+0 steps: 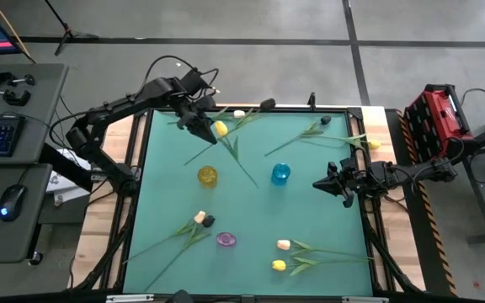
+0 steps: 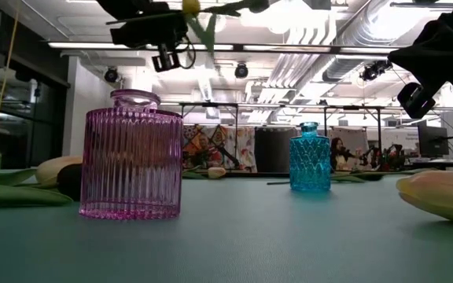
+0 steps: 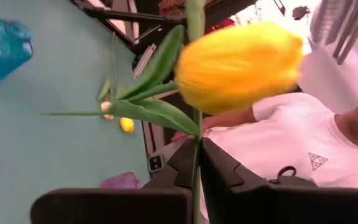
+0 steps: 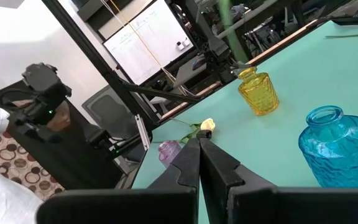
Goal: Sort flowers into vase by color
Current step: Put the top left black tulip flower into the yellow vase
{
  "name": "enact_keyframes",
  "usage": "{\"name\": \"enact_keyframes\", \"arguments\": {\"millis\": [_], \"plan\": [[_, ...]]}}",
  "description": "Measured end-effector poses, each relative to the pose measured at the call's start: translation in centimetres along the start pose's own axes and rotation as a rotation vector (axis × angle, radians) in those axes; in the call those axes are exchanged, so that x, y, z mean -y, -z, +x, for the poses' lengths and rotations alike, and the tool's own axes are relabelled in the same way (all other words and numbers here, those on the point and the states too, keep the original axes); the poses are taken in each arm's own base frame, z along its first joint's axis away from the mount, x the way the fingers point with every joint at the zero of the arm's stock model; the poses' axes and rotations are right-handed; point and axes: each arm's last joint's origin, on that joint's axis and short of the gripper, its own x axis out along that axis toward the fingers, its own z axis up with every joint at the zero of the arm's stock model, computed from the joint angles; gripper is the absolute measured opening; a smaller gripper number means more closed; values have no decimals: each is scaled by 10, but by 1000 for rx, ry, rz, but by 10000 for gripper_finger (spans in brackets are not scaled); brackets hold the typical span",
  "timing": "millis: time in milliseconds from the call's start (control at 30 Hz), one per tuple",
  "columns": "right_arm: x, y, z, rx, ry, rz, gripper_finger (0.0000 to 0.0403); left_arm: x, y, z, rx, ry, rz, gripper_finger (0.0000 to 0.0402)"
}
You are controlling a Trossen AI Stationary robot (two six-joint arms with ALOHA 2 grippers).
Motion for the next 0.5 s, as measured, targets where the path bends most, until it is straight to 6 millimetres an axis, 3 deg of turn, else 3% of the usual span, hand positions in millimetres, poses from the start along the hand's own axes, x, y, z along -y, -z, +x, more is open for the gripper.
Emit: {"name": "enact_keyframes", "arguments": {"millis": [133, 300, 500], "plan": [[0, 0, 0, 0, 0, 0, 0, -2, -6, 1, 15, -57, 24, 0], [0, 0, 0, 0, 0, 0, 0, -13, -5, -1, 17, -374, 30, 0], [0, 0, 0, 0, 0, 0, 0, -9, -12, -1, 56, -345, 126, 0]]}}
